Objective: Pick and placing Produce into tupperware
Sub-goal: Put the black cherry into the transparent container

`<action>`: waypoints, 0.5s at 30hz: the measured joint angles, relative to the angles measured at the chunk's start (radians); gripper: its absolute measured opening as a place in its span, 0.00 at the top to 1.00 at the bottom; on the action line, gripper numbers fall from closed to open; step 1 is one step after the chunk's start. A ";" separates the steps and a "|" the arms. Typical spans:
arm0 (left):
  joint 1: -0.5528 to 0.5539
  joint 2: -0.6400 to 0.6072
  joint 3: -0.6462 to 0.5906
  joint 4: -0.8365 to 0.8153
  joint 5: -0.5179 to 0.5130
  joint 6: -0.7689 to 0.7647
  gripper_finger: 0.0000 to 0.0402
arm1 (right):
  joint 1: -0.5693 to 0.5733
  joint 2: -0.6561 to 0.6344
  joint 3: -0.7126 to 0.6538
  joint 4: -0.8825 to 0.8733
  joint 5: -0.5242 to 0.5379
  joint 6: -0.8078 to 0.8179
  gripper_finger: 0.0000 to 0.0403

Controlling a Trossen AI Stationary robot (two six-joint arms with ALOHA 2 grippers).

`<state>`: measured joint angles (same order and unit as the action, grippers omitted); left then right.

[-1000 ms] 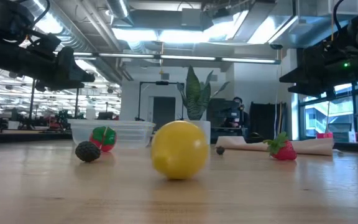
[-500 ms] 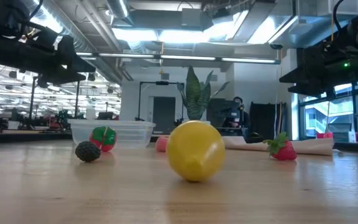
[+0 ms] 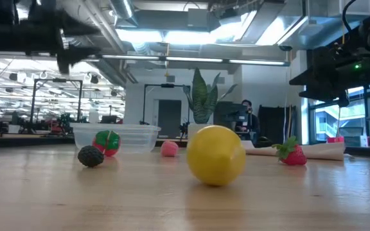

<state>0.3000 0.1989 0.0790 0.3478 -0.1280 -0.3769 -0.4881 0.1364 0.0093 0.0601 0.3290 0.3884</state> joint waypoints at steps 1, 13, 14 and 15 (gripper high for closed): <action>0.000 0.000 0.031 -0.021 0.017 0.026 0.34 | 0.000 0.000 0.000 0.000 0.000 0.000 0.26; -0.075 0.328 0.725 -0.992 -0.027 0.291 0.34 | 0.000 0.000 0.000 0.000 0.001 0.011 0.26; -0.087 0.372 0.785 -1.094 -0.027 0.266 0.34 | 0.000 0.000 0.000 0.000 0.000 0.027 0.26; -0.101 0.415 0.839 -1.186 -0.027 0.235 0.34 | 0.000 0.000 0.000 0.000 0.001 0.037 0.26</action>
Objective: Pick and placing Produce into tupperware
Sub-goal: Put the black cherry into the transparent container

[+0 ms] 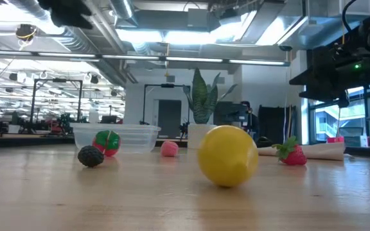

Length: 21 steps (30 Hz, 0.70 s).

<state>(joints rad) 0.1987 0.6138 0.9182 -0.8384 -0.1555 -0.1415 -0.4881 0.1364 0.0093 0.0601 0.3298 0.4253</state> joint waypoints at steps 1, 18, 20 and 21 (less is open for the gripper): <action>-0.016 0.045 0.056 -0.092 0.000 -0.033 0.34 | 0.000 0.000 0.000 0.000 0.000 0.016 0.26; -0.482 0.572 0.210 -0.436 0.064 -0.305 0.51 | 0.000 0.000 0.000 0.000 0.000 0.016 0.26; -0.530 0.607 0.210 -0.432 0.062 -0.352 0.52 | 0.000 0.000 0.000 0.000 0.000 0.011 0.26; -0.551 0.626 0.210 -0.433 0.062 -0.380 0.53 | 0.000 0.000 0.000 0.000 0.000 0.011 0.26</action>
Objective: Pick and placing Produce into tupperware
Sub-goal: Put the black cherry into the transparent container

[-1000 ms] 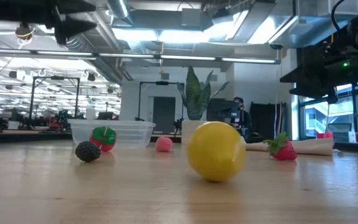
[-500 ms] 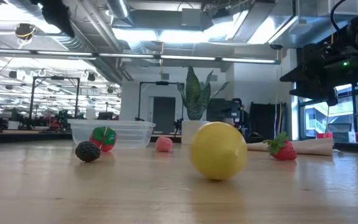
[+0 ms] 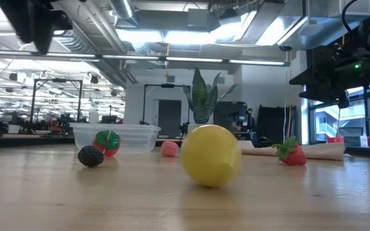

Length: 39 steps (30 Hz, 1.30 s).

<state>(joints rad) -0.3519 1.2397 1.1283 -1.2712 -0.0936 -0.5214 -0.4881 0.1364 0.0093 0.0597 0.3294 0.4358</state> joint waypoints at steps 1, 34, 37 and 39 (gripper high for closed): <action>-0.019 0.019 0.000 0.000 0.000 -0.027 0.53 | 0.000 0.000 0.000 0.000 0.000 -0.001 0.26; -0.214 0.168 -0.321 0.371 0.095 -0.882 0.54 | 0.000 0.000 0.000 -0.002 -0.018 -0.026 0.26; -0.214 0.182 -0.321 0.371 0.095 -0.842 0.54 | 0.000 0.000 0.000 -0.002 -0.018 -0.026 0.26; -0.214 0.193 -0.322 0.372 0.096 -0.802 0.54 | 0.000 0.000 0.000 -0.002 -0.018 -0.026 0.26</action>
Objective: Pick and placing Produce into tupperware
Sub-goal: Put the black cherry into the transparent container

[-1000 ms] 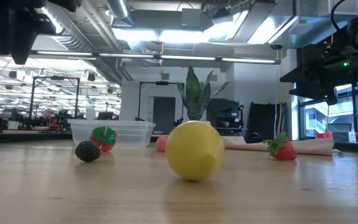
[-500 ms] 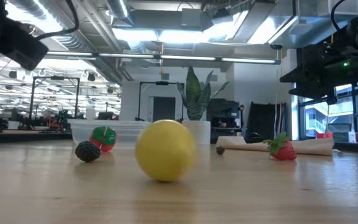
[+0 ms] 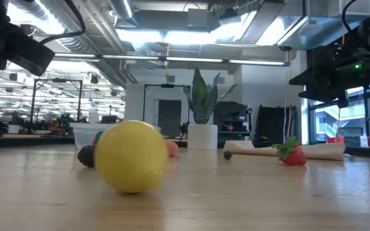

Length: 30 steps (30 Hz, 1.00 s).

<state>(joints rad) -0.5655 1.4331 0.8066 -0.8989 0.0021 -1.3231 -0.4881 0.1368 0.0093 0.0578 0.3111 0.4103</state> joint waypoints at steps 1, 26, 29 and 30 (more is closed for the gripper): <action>0.000 0.008 0.000 0.004 0.001 0.018 0.54 | 0.000 0.000 0.000 0.000 0.000 0.000 0.26; 0.000 0.129 0.000 0.030 0.042 0.105 0.61 | 0.000 0.000 0.000 0.000 0.001 0.000 0.26; 0.000 0.144 0.000 0.032 0.043 0.105 0.63 | 0.000 0.000 0.000 0.000 0.001 0.000 0.26; 0.000 0.149 0.000 0.035 0.043 0.105 0.63 | 0.000 0.000 0.000 0.000 0.001 0.000 0.26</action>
<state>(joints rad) -0.5655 1.5824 0.8066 -0.8642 0.0448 -1.2179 -0.4881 0.1365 0.0093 0.0582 0.3119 0.4107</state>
